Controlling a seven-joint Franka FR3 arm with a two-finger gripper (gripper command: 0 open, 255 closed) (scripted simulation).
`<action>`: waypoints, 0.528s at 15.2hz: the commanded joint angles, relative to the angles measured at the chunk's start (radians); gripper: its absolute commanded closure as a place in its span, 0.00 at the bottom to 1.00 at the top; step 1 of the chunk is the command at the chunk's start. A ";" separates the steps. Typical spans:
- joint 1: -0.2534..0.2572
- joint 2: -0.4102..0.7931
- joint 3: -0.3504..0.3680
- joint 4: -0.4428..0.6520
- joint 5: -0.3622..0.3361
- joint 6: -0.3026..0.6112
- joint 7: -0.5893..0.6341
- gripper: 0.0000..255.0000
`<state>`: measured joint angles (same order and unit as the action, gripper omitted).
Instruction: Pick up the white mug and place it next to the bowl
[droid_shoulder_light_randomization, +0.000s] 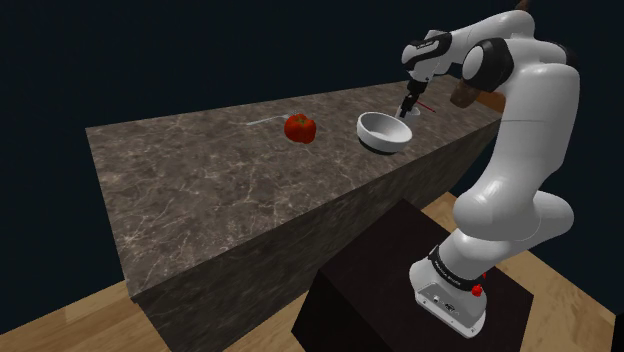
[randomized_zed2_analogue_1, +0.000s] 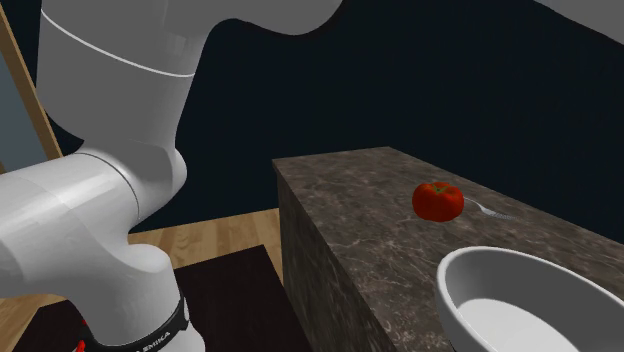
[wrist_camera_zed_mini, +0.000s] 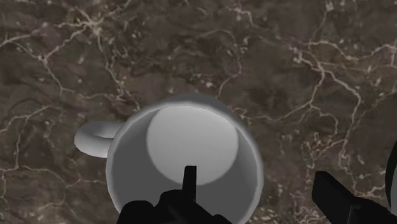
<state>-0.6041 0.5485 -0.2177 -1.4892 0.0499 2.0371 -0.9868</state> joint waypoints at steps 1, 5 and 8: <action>0.000 0.000 0.000 0.000 0.000 0.000 0.000 0.00; 0.004 -0.031 -0.003 0.054 -0.006 -0.085 0.004 0.00; 0.004 -0.037 -0.004 0.071 -0.008 -0.108 0.005 0.00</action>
<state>-0.6004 0.5119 -0.2215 -1.4233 0.0425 1.9364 -0.9830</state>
